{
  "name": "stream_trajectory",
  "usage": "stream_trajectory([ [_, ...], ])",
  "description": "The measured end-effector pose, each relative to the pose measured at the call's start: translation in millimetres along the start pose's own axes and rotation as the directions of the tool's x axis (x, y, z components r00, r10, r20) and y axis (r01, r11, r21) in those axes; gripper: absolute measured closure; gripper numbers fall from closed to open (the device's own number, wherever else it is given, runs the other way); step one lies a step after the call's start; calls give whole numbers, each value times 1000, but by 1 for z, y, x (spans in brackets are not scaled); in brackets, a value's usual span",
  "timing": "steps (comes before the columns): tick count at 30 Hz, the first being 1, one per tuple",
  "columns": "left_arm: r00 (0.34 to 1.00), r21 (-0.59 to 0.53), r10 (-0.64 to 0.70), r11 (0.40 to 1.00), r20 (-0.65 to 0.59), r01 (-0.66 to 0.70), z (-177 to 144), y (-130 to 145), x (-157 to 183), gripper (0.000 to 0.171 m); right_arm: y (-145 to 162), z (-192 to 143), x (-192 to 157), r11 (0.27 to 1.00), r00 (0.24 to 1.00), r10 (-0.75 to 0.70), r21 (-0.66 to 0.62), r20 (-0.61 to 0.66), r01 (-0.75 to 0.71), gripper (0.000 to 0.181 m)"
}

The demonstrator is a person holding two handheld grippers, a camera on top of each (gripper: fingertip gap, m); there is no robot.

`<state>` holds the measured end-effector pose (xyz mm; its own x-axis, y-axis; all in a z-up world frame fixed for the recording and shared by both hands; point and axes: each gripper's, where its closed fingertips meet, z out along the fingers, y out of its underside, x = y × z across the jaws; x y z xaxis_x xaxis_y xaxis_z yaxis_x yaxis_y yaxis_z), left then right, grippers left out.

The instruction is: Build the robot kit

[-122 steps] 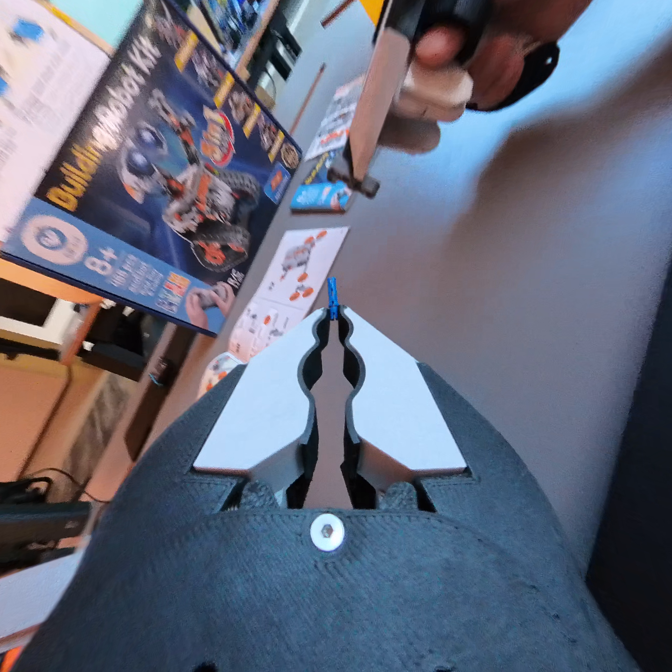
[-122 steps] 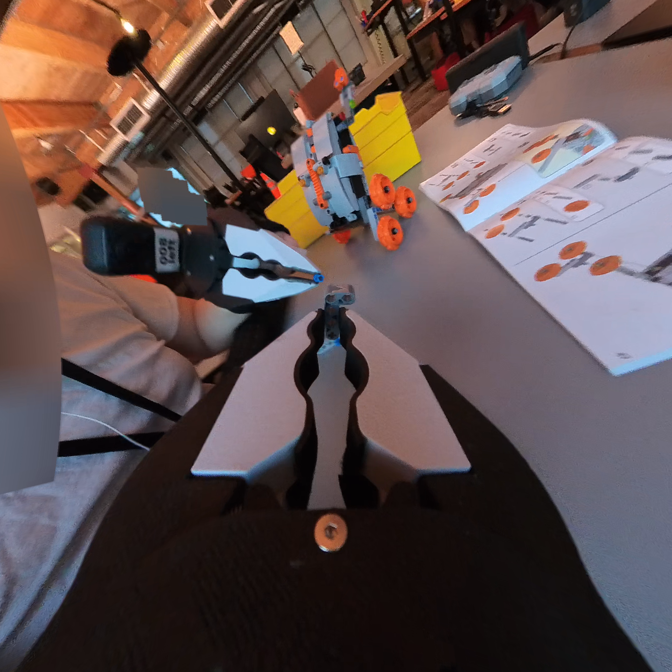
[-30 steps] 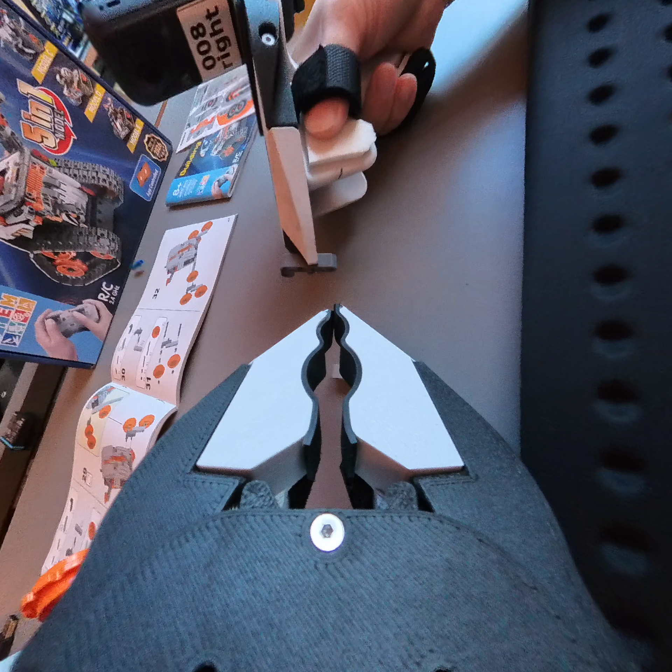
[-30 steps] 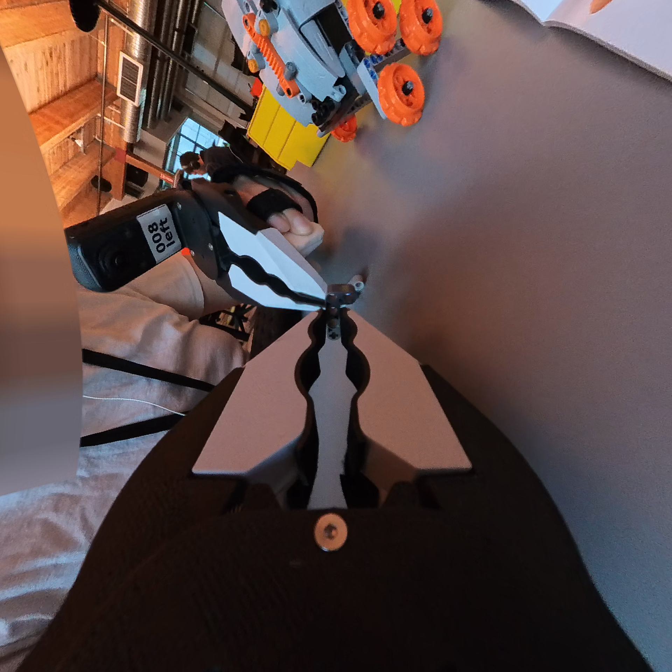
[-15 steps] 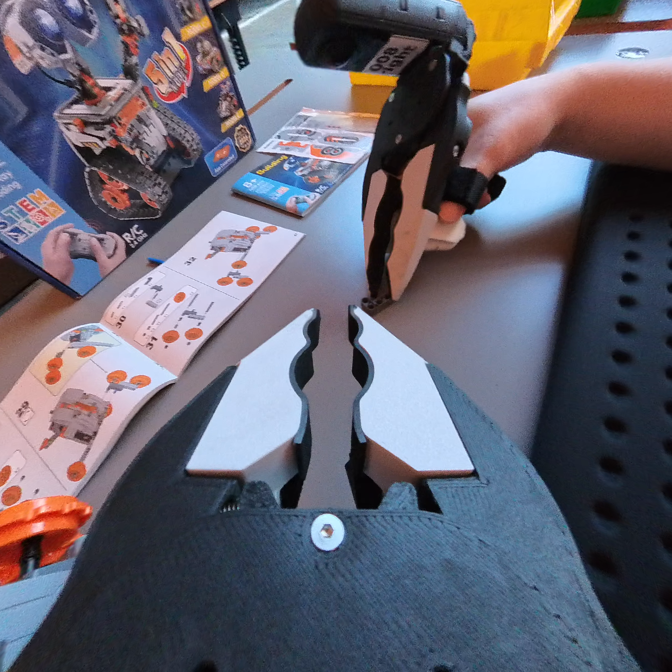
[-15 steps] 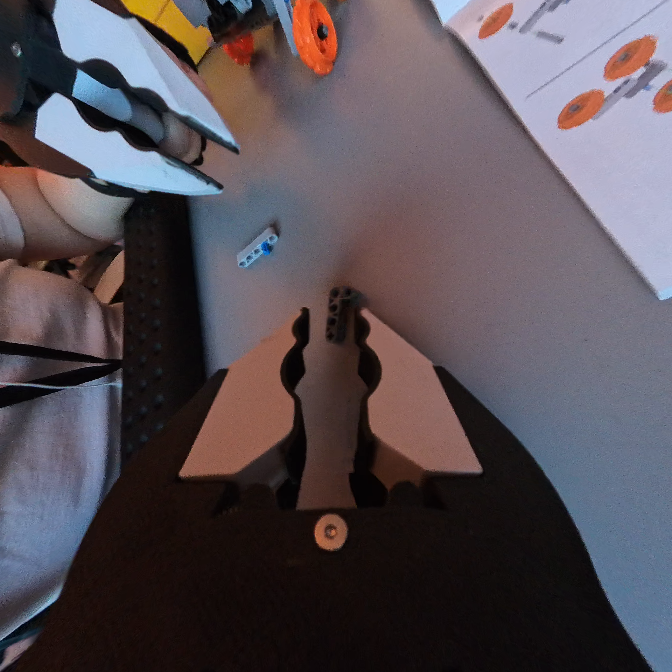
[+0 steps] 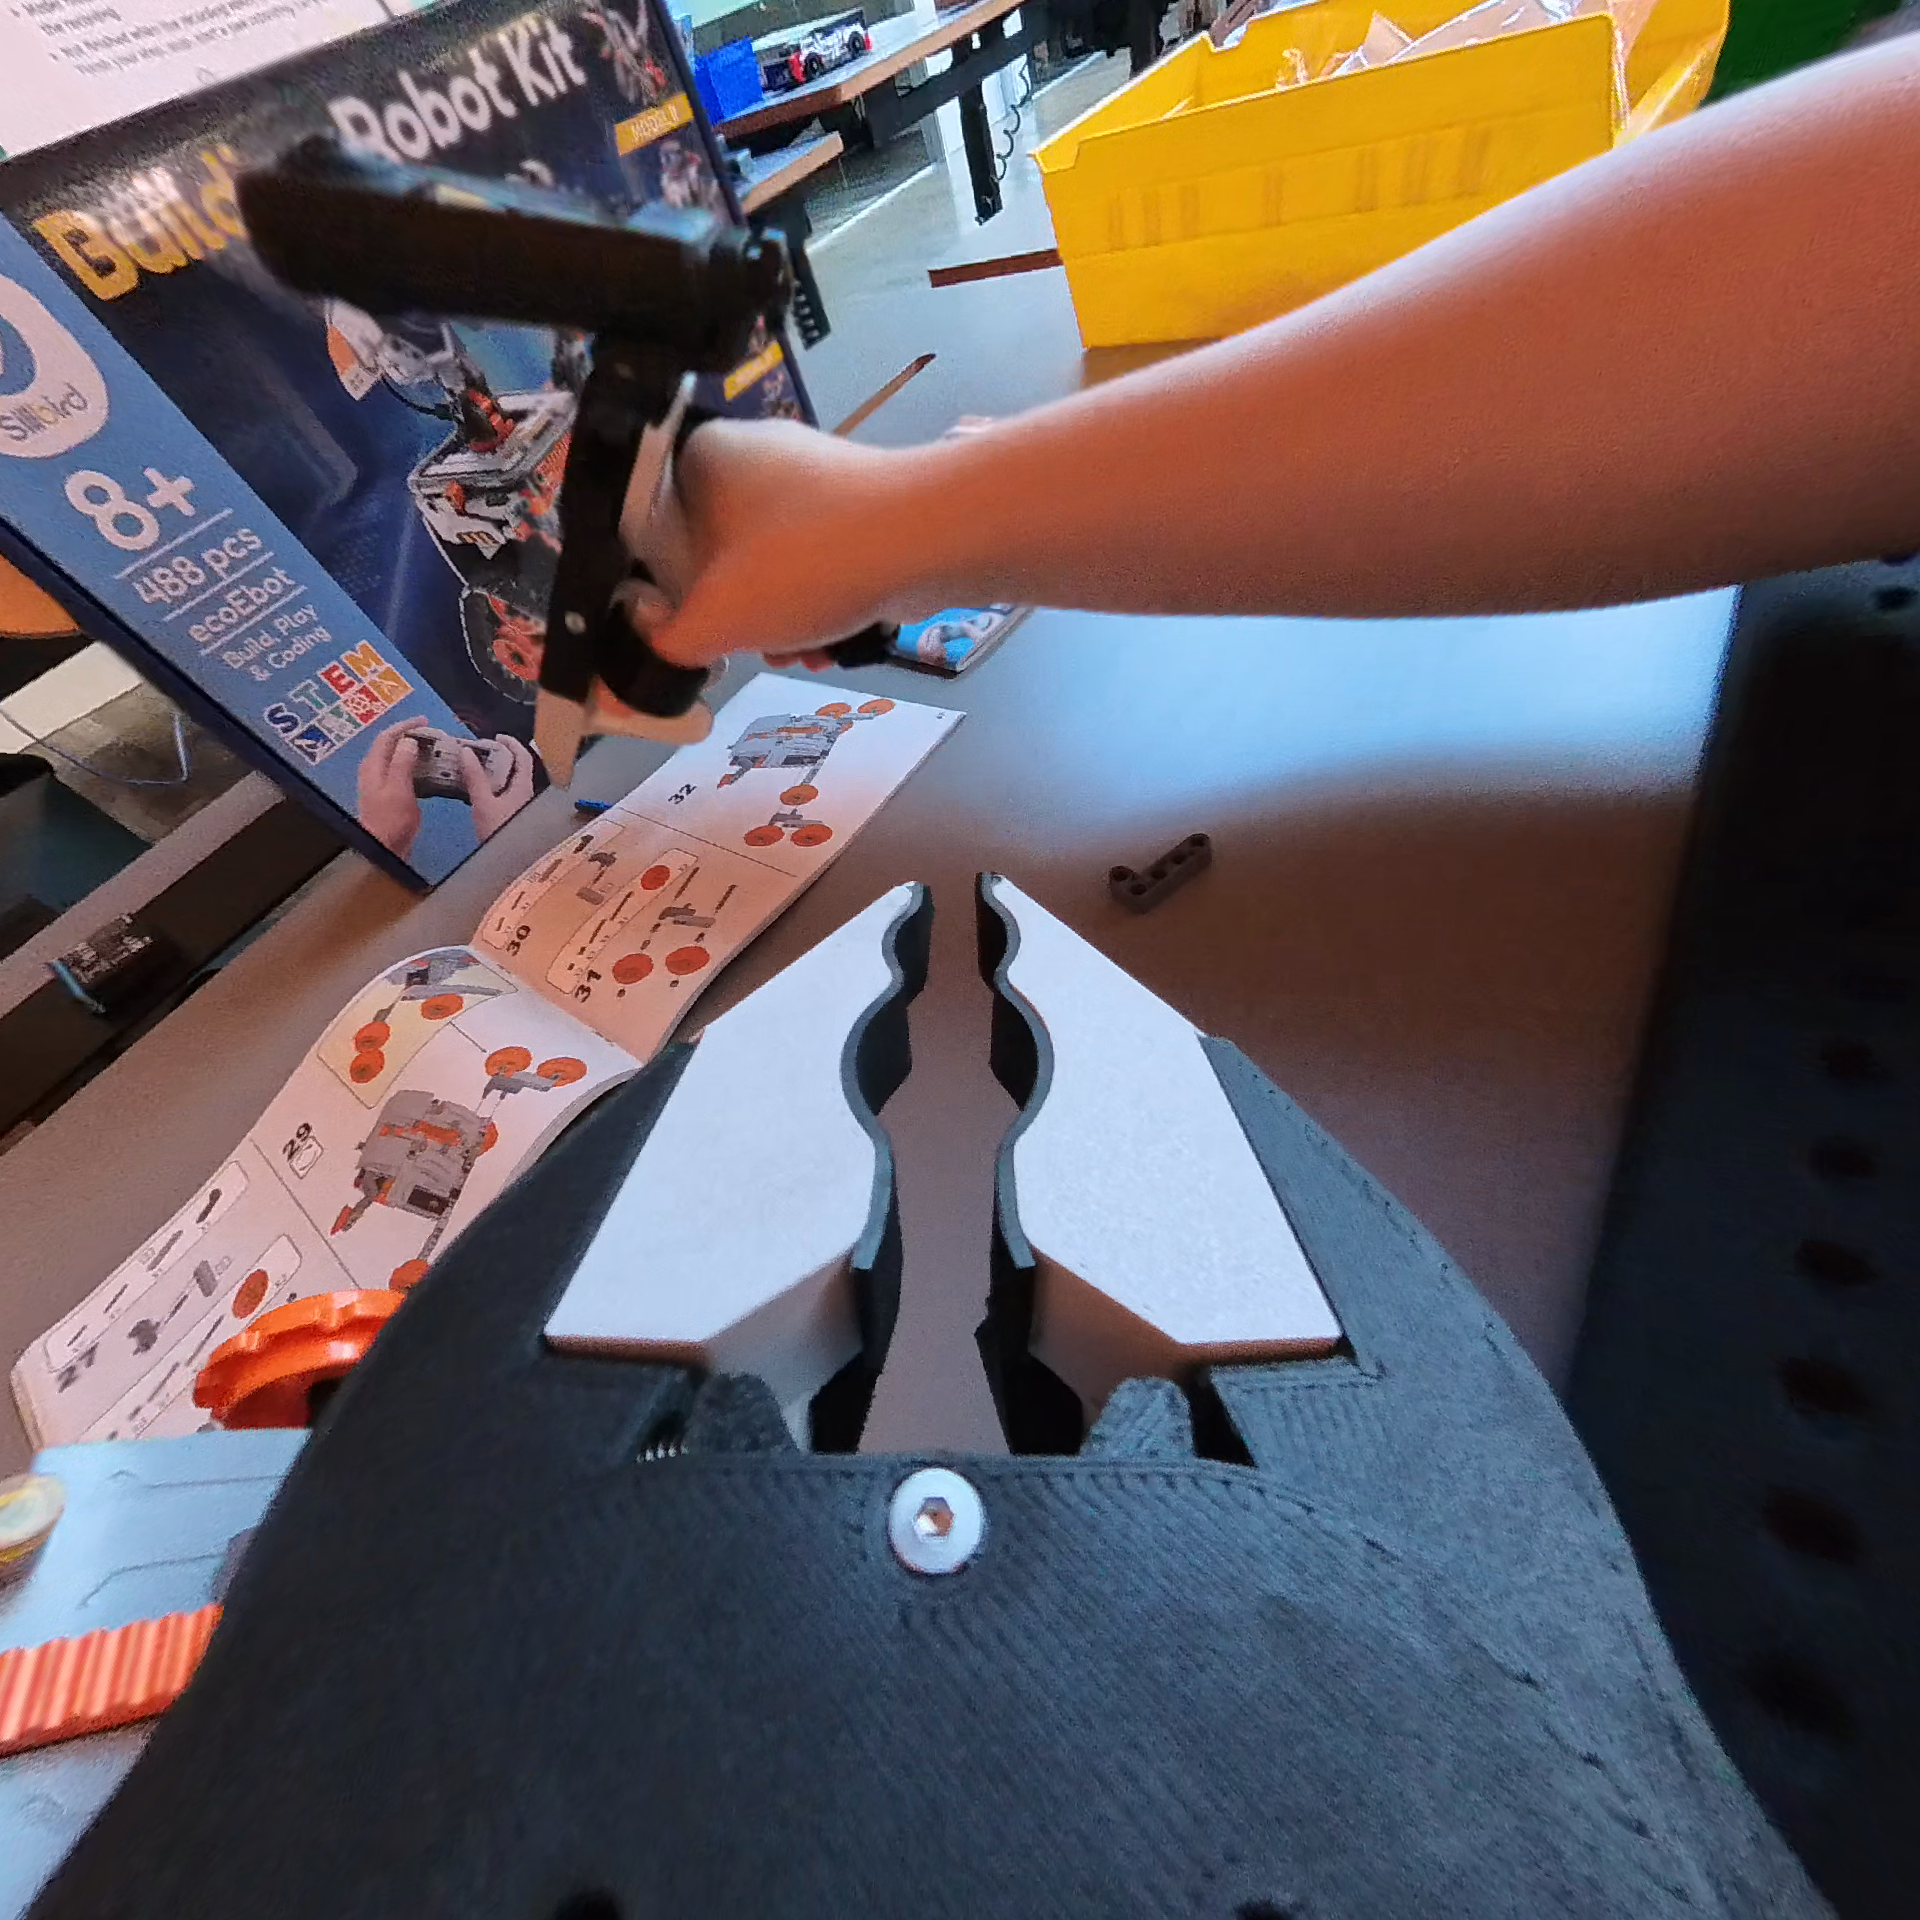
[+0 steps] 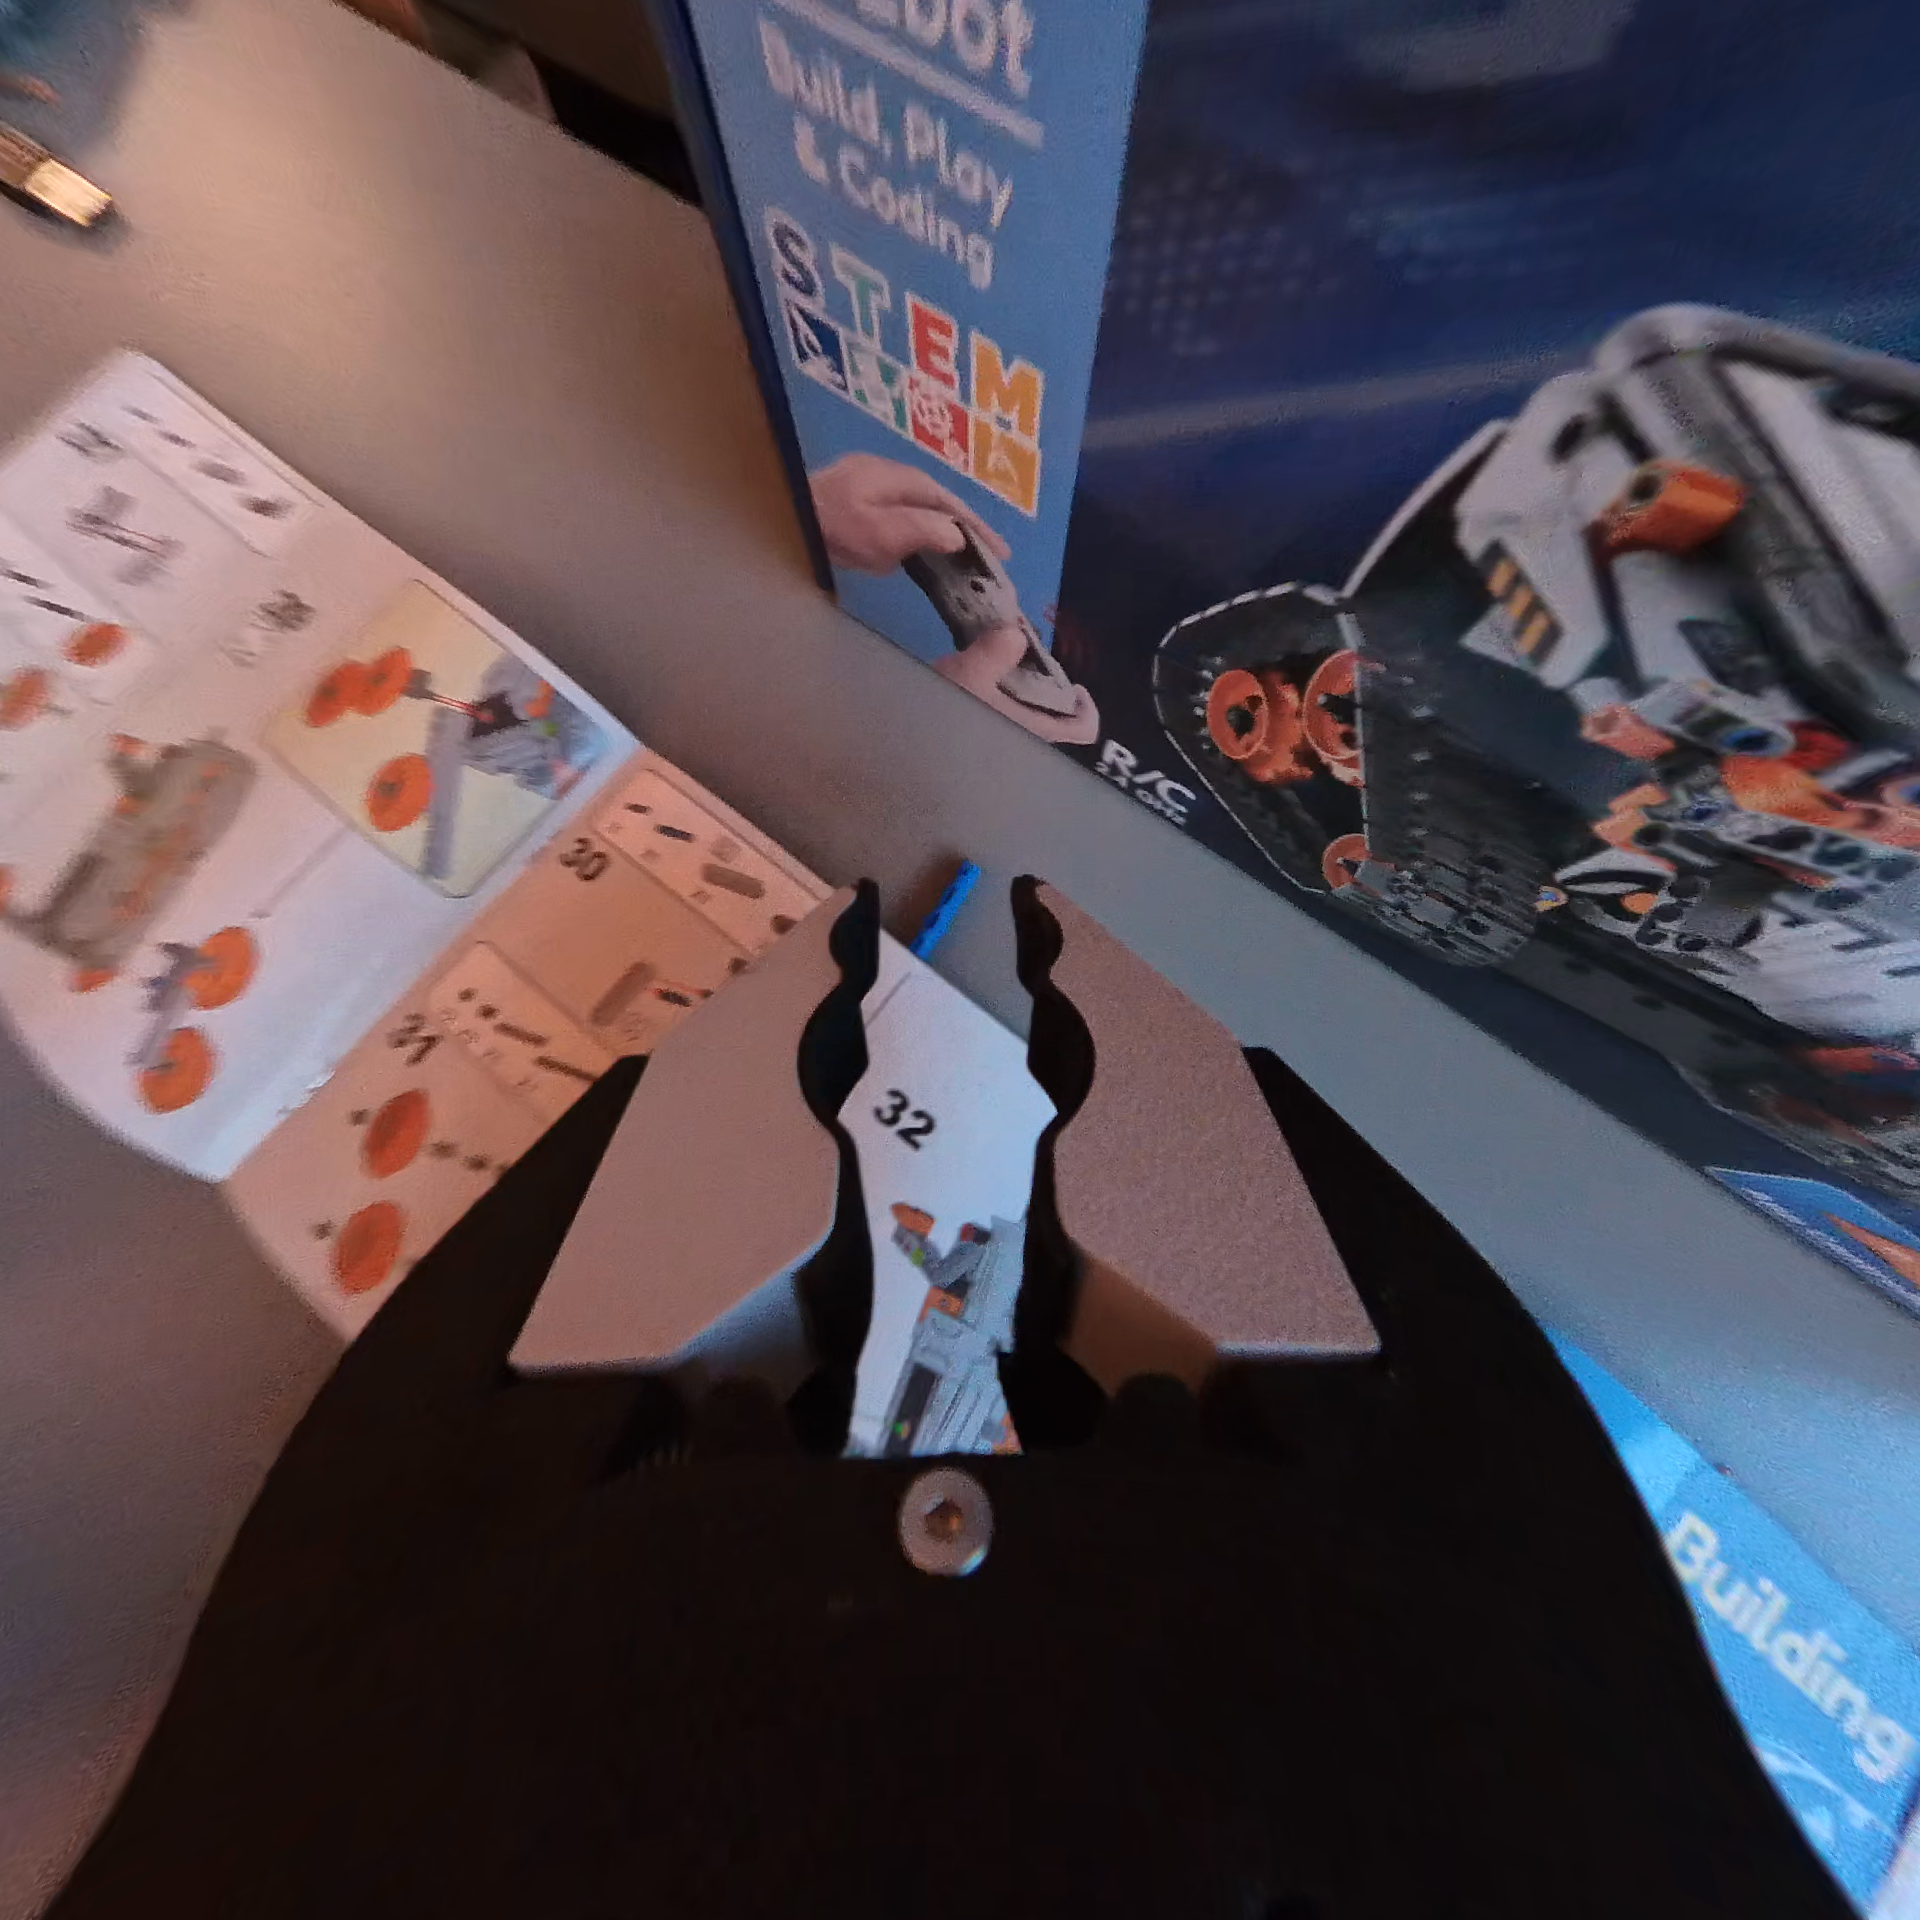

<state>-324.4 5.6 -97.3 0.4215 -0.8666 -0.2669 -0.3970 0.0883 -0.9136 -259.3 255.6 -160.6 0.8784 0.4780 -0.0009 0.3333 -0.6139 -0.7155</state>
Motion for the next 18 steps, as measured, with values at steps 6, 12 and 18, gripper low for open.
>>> stream_trajectory([
  [6, 999, 18, 3, 1000, -42, -2, -5, -5, 4, 166, 12, 20, -2, 997, 999, 49, -64, 2, -49, 168],
  [12, 996, 32, -88, 996, -33, 89, -8, -5, -4, 168, -15, -15, -20, 917, 946, -319, 232, -57, 324, 178],
  [18, 912, 172, -387, 897, -139, 407, -23, -30, -21, 151, -5, -168, -135, 684, 845, -531, 622, 68, 380, 178],
])
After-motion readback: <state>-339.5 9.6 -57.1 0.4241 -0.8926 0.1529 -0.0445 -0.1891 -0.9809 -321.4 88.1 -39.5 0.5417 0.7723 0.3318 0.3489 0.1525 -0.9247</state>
